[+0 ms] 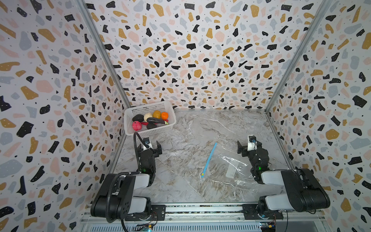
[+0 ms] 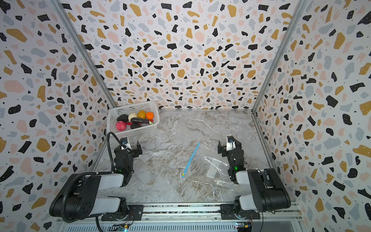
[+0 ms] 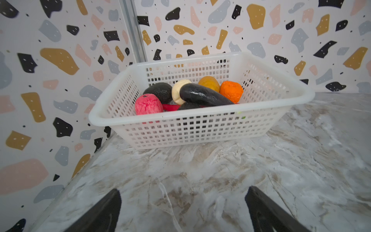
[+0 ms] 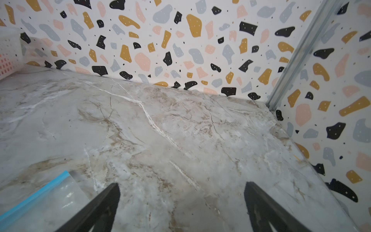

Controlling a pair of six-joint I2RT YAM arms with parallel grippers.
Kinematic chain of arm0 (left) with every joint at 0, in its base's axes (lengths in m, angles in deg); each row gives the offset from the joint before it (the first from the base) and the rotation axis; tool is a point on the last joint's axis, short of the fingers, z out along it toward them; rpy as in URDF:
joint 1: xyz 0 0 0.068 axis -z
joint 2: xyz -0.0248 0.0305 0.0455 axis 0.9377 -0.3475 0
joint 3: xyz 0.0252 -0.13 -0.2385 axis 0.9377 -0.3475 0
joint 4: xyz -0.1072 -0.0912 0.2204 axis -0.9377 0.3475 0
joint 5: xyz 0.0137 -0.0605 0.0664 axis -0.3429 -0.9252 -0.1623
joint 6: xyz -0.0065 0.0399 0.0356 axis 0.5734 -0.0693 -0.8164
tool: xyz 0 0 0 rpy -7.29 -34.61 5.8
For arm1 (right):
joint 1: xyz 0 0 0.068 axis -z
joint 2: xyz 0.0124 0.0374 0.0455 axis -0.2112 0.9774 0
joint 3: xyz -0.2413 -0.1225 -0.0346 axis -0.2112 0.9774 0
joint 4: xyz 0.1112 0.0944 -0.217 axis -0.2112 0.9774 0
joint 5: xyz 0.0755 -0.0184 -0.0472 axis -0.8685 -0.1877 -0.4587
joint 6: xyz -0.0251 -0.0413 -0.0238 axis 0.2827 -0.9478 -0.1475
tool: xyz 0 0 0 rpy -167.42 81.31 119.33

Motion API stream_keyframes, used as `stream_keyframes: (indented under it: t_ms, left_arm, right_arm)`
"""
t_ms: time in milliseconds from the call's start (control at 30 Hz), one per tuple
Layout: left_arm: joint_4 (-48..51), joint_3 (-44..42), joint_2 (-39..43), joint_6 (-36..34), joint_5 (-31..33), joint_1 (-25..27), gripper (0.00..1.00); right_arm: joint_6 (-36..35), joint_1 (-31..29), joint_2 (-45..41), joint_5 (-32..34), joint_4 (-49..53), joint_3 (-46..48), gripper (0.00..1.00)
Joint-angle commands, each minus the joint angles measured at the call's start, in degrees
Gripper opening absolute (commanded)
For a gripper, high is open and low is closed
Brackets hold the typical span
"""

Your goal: Place the food in the zip-top bag and seal the zipper

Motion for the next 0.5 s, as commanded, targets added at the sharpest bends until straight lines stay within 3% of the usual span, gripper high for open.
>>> stream_keyframes:
  t_ms: [0, 100, 167, 233, 300, 333, 467]
  left_arm:
    - [0.4, 0.4, 2.4, 2.4, 5.5, 0.0, 0.99]
    - [4.9, 1.3, 5.5, 3.4, 7.2, 0.1, 1.0]
    - [15.4, 5.7, 8.5, 7.2, 11.8, 0.3, 1.0]
    - [32.7, 14.4, 9.3, 16.7, 24.4, 0.3, 1.0]
    - [43.3, 21.3, 6.9, 26.5, 34.1, 0.3, 0.99]
    - [50.9, 25.9, 5.0, 30.1, 34.4, 0.2, 0.99]
    - [63.2, 40.8, -3.2, 28.3, 22.1, 0.4, 0.99]
  right_arm:
    - [-1.5, -0.6, -2.2, 3.5, 3.3, -1.2, 0.99]
    - [-3.4, -2.9, -6.0, 5.1, 2.9, 0.0, 0.99]
    - [-0.7, -4.8, -9.5, 7.3, 7.1, -1.3, 0.99]
    - [5.3, -5.6, -11.2, 7.4, 13.3, -3.9, 0.99]
    - [10.1, -6.6, -11.7, 7.3, 20.8, -7.5, 0.99]
    - [12.4, -7.6, -11.5, 7.6, 23.0, -8.7, 0.99]
    - [17.5, -14.1, -7.1, 5.8, 25.3, -13.4, 0.99]
